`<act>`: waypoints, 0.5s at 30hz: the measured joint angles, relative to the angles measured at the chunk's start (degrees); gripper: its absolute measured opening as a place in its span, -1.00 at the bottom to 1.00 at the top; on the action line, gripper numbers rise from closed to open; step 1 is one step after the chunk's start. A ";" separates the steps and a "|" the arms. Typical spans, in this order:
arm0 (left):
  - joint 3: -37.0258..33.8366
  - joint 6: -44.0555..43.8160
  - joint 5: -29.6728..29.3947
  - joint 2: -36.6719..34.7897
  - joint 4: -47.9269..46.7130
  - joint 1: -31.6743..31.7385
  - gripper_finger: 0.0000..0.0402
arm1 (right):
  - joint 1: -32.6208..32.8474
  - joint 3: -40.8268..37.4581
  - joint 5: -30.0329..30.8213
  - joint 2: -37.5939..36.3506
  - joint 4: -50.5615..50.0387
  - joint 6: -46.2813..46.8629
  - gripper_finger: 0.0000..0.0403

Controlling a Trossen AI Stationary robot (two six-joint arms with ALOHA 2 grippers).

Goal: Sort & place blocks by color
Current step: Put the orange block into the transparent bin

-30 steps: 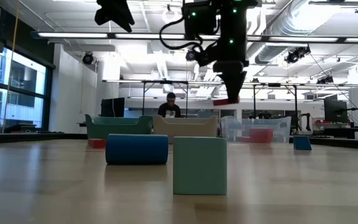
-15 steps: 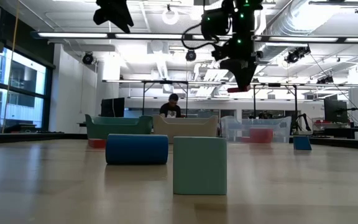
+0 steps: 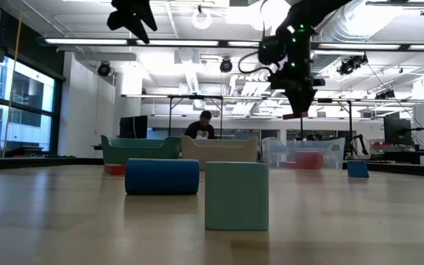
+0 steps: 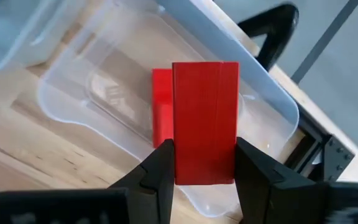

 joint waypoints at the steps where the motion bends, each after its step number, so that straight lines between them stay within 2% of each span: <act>1: 0.00 -0.06 0.00 0.00 0.00 0.00 -0.18 | -1.04 -0.01 -1.00 0.00 -0.14 -0.48 -0.46; 7: 0.00 -0.13 0.00 0.00 0.00 0.00 -0.20 | -4.96 -4.70 -4.94 0.00 0.77 -1.35 -0.46; 15: 0.00 -1.06 0.00 0.00 0.00 0.00 -0.19 | -4.10 -13.61 -5.39 0.01 8.42 -3.46 -0.46</act>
